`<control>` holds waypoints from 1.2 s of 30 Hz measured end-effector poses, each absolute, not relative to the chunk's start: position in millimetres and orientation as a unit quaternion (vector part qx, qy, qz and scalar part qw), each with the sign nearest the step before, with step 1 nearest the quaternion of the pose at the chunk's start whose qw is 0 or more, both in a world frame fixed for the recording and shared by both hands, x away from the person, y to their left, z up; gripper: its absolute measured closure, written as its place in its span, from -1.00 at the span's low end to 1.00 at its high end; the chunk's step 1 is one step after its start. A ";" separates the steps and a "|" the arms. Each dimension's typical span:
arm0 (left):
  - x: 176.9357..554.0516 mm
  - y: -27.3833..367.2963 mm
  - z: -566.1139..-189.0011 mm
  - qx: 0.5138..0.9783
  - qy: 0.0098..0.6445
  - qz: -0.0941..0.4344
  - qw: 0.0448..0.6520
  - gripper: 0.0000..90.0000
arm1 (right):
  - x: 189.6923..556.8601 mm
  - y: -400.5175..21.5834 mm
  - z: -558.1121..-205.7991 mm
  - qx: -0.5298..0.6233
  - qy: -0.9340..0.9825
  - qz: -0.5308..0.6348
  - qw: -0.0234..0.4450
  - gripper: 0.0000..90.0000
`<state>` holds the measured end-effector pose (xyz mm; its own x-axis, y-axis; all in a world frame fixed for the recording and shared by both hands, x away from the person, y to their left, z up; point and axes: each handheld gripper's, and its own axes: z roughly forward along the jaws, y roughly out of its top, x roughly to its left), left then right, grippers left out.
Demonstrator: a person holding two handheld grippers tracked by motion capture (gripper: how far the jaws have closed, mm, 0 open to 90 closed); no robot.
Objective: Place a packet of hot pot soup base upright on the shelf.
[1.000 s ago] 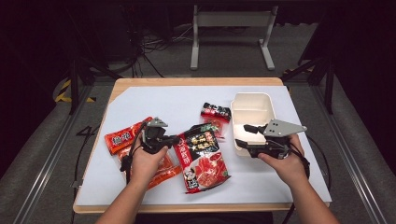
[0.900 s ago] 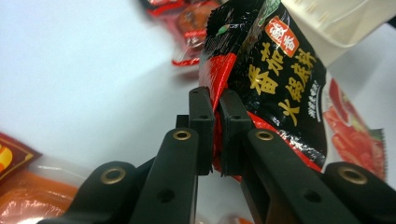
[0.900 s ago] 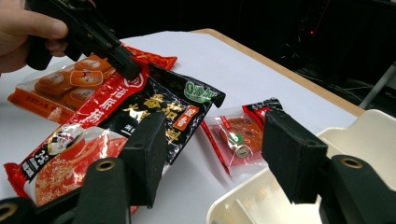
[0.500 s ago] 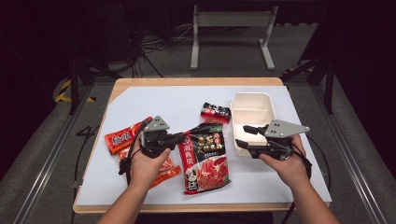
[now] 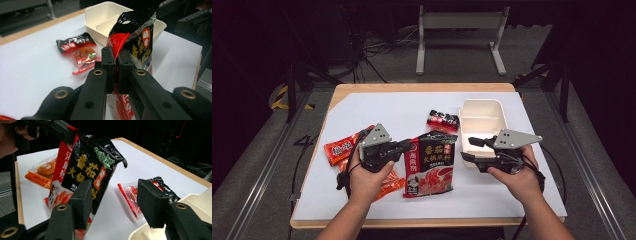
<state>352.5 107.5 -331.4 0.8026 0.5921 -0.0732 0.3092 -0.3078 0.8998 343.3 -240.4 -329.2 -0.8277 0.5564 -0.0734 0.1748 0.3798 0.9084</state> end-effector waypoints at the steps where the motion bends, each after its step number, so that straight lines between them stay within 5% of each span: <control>1: 350.9 107.8 -329.6 0.796 0.280 0.144 0.516 0.93 | 343.1 -239.6 -329.1 0.225 0.810 0.509 0.186 0.03; 19: 341.6 115.5 -317.5 0.776 0.281 0.166 0.540 0.94 | 354.3 -212.5 -333.6 0.234 0.820 0.497 0.161 -0.15; 36: 334.1 117.0 -312.3 0.760 0.264 0.165 0.570 0.93 | 367.9 -187.8 -328.0 0.218 0.817 0.525 0.096 -0.10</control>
<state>334.1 117.0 -312.3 0.8062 0.5896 -0.0498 0.2132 -0.2110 0.9539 367.9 -187.8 -328.0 -0.8869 0.4562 0.0727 0.2553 0.3529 0.9002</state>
